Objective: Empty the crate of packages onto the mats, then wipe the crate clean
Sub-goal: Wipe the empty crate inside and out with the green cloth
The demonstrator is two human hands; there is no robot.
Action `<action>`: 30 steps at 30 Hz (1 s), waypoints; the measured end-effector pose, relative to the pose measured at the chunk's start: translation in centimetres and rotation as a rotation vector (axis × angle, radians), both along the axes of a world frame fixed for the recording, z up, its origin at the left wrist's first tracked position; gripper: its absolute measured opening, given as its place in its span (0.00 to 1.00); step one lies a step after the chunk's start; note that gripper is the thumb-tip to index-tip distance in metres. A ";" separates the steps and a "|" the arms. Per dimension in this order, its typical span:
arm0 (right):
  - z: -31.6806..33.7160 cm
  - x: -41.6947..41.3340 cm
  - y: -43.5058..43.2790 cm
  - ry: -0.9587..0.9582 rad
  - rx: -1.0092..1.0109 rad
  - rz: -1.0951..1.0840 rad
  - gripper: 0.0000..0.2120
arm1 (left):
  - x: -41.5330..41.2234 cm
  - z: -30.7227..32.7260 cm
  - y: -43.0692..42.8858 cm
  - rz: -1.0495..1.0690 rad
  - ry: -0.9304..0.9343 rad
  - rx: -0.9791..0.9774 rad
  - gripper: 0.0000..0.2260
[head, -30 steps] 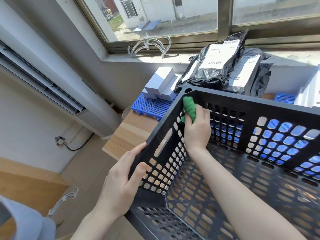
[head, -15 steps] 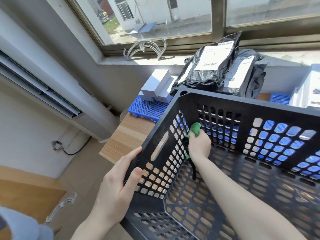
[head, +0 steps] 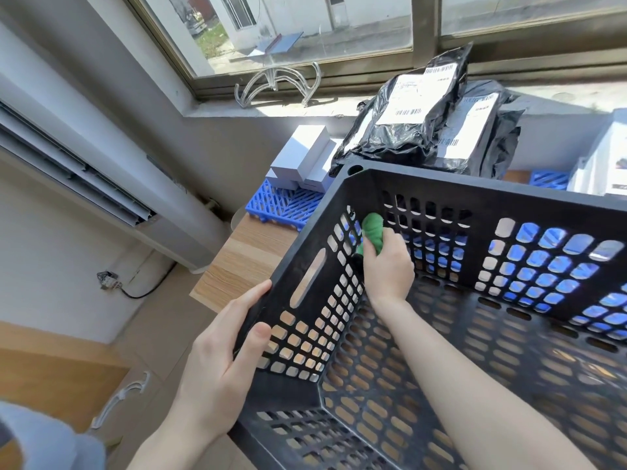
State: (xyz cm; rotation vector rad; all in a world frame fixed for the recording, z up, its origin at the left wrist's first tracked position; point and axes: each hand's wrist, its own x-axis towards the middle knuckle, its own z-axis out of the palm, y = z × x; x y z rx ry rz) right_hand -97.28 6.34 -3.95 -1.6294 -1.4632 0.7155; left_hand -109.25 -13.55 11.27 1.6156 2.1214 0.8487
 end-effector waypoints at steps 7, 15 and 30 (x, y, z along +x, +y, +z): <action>-5.8 1.2 0.4 -0.239 -0.248 0.060 0.14 | -0.1 0.0 0.1 -0.008 -0.023 0.004 0.23; -3.6 0.8 0.4 -0.173 -0.201 0.079 0.14 | -0.3 -0.1 0.0 -0.006 -0.001 -0.011 0.22; 1.6 -0.3 0.4 -0.161 0.261 0.023 0.17 | -0.5 -0.4 -0.2 -0.018 -0.015 0.005 0.25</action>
